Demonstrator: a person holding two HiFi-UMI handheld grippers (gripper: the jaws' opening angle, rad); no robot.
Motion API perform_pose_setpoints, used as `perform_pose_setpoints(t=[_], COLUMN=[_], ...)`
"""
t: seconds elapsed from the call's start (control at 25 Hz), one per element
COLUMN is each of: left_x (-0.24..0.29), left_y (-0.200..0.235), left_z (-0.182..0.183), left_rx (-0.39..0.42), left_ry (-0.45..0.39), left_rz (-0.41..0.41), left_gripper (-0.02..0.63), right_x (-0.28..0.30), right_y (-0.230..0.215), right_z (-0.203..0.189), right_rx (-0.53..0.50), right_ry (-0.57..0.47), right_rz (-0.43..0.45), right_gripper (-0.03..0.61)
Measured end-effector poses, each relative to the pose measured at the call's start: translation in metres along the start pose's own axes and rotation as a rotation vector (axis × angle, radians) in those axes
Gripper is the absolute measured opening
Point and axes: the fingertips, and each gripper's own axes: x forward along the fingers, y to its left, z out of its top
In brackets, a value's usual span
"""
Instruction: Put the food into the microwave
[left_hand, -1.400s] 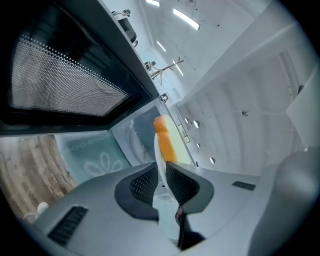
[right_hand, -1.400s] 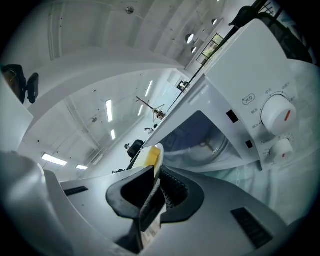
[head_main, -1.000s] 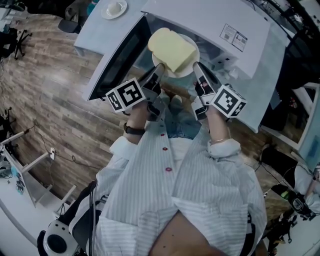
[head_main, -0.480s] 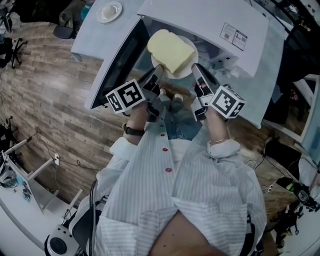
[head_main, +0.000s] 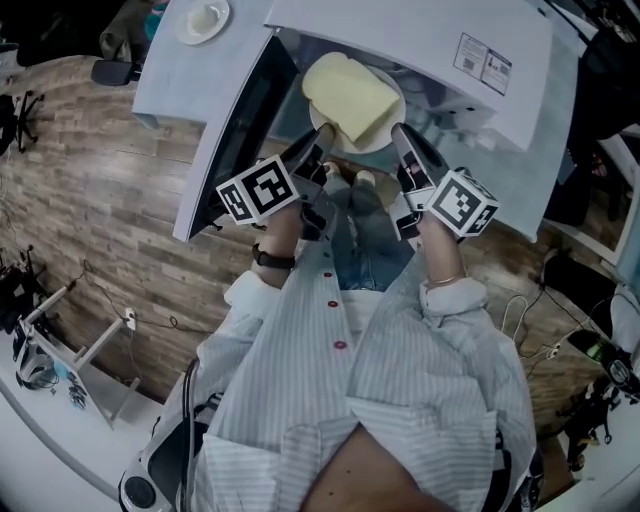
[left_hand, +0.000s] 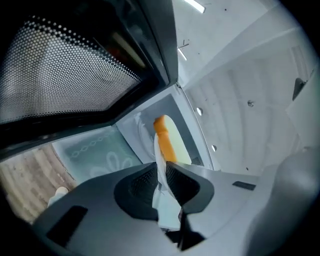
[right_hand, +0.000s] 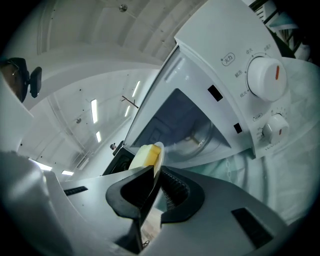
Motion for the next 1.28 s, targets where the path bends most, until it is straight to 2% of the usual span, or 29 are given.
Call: perform_pose_setpoints(t=[0.68,0.96,1.28], left_x=[0.054,0.083,0.109], left_y=[0.024,0.033,0.039], left_z=[-0.002,0.01,0.018], left_rx=[0.062,0.104,0.12], left_ry=[0.083,0.081,0.072], left_rz=[0.002,0.026,0.034], left_gripper=[0.051,0.051,0.051], right_x=[0.018,0.033,0.046], right_y=[-0.048,-0.068,-0.085], right_z=[0.01,0.014,0.026], right_rx=[0.009,0.043,0.035], right_ry=[-0.092,-0.125,-0.167], right_rz=[-0.09,-0.128,-0.171], right_gripper=[0.057,0.057,0.056])
